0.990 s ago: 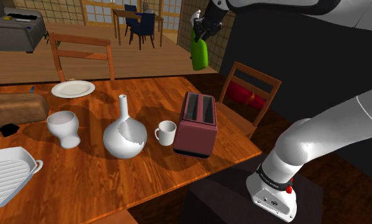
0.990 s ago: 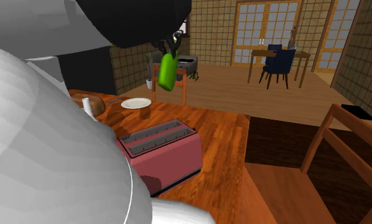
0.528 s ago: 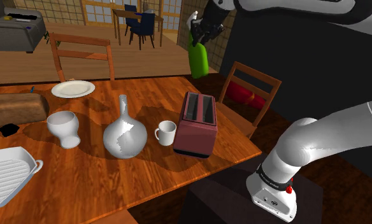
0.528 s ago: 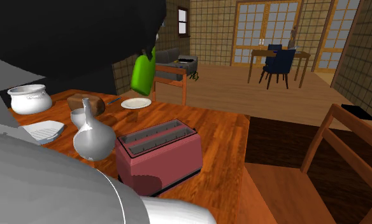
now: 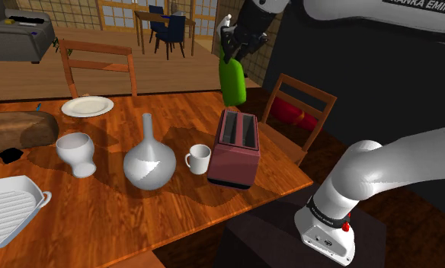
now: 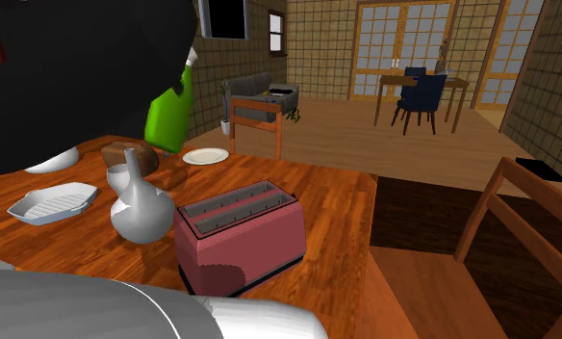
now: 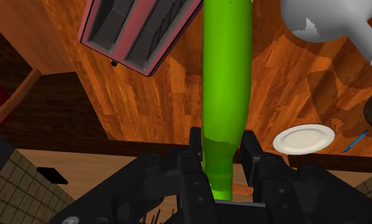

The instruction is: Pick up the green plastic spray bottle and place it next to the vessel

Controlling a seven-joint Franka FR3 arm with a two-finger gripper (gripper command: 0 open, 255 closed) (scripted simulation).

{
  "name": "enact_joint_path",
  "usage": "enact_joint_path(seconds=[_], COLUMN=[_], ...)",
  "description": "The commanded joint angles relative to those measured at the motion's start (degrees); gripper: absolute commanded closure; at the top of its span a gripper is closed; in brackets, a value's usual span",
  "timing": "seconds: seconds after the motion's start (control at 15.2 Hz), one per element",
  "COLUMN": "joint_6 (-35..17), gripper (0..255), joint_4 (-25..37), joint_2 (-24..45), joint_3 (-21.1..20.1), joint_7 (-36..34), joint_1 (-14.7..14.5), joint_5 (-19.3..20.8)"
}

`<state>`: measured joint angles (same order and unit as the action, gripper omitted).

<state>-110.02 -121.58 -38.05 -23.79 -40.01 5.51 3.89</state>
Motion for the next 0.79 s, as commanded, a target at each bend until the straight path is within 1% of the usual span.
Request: enact_joint_path(seconds=[0.0, 0.26, 0.33, 0.73], joint_6=[1.53, 4.47, 4.73, 0.68], gripper=[255, 255, 255, 255], joint_4=[0.55, 2.42, 2.63, -2.9], joint_2=[-0.72, -1.38, -1.4, -2.8], joint_3=[-2.31, -6.97, -7.39, -7.85], joint_7=[-2.51, -7.31, -7.73, -8.63], joint_1=[-0.61, -1.51, -1.56, -2.33], joint_5=[-0.59, -1.72, -1.81, -2.36])
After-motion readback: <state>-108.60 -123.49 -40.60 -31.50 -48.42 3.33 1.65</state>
